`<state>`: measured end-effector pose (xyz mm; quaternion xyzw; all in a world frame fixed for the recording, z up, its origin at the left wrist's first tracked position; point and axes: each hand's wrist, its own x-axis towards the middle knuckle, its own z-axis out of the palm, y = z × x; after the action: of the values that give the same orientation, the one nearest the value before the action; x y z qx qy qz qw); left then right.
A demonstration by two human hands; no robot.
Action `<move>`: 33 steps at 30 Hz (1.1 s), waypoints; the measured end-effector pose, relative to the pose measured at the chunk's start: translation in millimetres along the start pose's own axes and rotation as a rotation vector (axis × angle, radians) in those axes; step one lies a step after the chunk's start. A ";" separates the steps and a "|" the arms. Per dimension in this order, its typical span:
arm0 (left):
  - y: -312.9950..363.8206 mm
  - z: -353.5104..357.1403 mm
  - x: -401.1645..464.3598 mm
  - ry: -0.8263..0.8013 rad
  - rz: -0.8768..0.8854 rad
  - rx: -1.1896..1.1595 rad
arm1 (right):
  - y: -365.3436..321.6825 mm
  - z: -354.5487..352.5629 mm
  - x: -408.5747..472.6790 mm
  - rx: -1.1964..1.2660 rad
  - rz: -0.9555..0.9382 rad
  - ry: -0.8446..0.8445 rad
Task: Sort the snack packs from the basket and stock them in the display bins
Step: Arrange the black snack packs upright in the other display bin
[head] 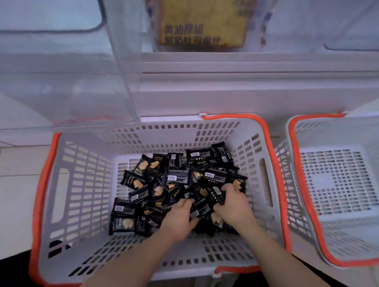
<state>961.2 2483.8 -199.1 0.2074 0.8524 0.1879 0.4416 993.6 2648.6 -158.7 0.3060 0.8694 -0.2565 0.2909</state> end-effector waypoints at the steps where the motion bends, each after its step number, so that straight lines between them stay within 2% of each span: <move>1: 5.3 4.8 4.1 0.001 -0.013 0.011 | 2.0 -5.8 -4.2 0.191 0.046 -0.021; 4: 17.8 15.1 14.1 0.068 -0.074 0.015 | 6.7 -20.1 -17.8 0.909 0.232 -0.126; 6: 20.5 15.3 18.0 0.115 -0.072 0.022 | 13.4 -22.6 -26.6 1.379 0.279 -0.216; 8: 19.2 12.0 18.3 0.126 -0.041 -0.001 | 23.9 -21.1 -34.4 1.579 0.277 -0.249; 10: 16.8 6.2 13.4 0.154 -0.025 -0.035 | 31.5 -16.1 -41.1 1.636 0.271 -0.264; 12: 16.4 -2.1 6.2 0.188 -0.050 -0.142 | 34.3 -12.2 -45.6 1.629 0.293 -0.247; 14: 17.8 -14.6 -4.1 0.175 -0.144 -0.404 | 30.6 -11.4 -50.2 1.625 0.292 -0.244; 16: 21.9 -29.5 -14.4 0.048 -0.301 -0.931 | 24.0 -13.4 -52.9 1.604 0.277 -0.237; 18: 23.8 -41.0 -29.8 -0.079 -0.352 -1.455 | 13.6 -13.7 -58.4 1.539 0.243 -0.219; 20: 21.6 -49.3 -44.6 -0.074 -0.310 -1.695 | 1.0 -11.0 -66.3 1.487 0.163 -0.212; 23: 15.1 -54.5 -67.1 -0.045 -0.229 -1.781 | -22.4 -6.9 -80.5 1.525 0.013 -0.306; 26: 0.6 -54.4 -86.7 -0.020 -0.249 -1.715 | -46.4 -4.5 -91.2 1.452 -0.114 -0.353; 29: -15.5 -59.6 -102.6 0.010 -0.274 -1.615 | -58.9 -4.4 -98.9 1.074 -0.291 -0.251; 33: -38.4 -85.4 -117.0 -0.029 -0.257 -1.459 | -59.8 -10.4 -105.3 0.609 -0.495 -0.251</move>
<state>944.4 2378.9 -93.4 -0.2377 0.5227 0.6506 0.4970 1017.0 2574.0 -65.6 0.1261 0.7590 -0.5995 0.2205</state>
